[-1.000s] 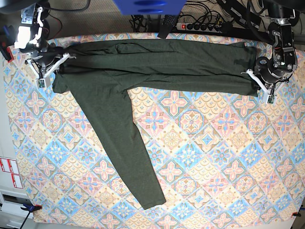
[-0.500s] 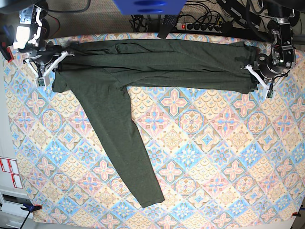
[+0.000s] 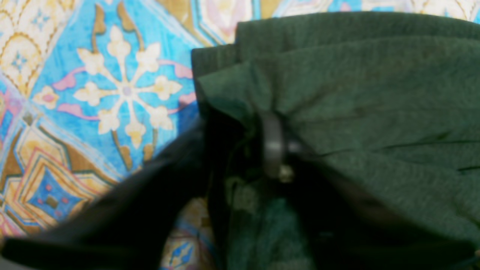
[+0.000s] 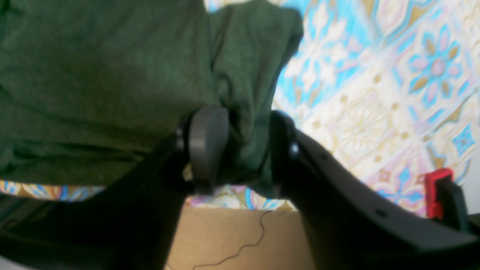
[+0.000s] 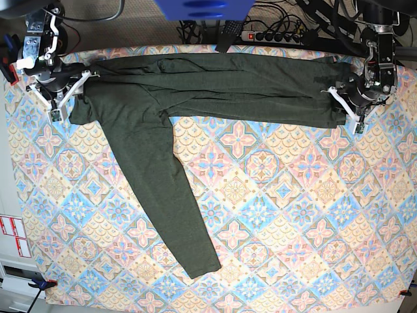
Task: Fold the T-shirt properly
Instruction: 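Release the side edge and move the right gripper to the trailing sleeve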
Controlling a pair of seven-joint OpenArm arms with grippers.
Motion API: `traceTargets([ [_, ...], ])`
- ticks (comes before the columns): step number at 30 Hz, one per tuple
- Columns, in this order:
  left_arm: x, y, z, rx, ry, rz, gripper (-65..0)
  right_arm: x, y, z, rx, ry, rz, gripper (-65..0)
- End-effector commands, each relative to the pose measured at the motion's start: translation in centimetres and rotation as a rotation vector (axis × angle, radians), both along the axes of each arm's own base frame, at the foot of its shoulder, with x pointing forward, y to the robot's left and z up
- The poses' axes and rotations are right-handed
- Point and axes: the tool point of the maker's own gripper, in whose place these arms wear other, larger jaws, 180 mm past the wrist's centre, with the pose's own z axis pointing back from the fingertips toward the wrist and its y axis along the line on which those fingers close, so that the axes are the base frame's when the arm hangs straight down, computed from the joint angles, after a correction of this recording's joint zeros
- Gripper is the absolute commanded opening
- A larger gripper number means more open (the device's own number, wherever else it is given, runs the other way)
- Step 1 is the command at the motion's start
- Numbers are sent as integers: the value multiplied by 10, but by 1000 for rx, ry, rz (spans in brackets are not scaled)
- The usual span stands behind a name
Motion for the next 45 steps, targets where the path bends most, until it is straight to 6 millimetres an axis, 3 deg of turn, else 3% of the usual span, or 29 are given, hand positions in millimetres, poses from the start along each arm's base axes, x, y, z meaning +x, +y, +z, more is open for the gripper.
traceTargets([
  [1, 9, 6, 10, 9, -32, -5, -362, 8, -3, 11, -13, -39, 10, -415],
  [4, 13, 16, 18, 0, -66, 45, -346, 12, 0, 12, -8, -47, 16, -418],
  [11, 27, 28, 44, -182, -190, 228, -396, 65, 40, 30, 38, -156, 119, -416],
  [19, 21, 24, 47, -290, -149, 287, -331, 125, 76, 49, 66, -227, 215, -413],
  [23, 26, 19, 52, -341, -166, 298, -305, 145, 78, 35, 81, -192, 213, -413],
  [36, 42, -4, 76, -602, -259, 362, -308, 220, 74, 24, 106, -165, 192, -413],
  [41, 44, -7, 79, -635, -271, 369, -308, 227, 74, 7, 116, -129, 186, -413],
  [45, 45, -9, 82, -664, -279, 375, -308, 237, 100, -3, 175, -124, 187, -413],
])
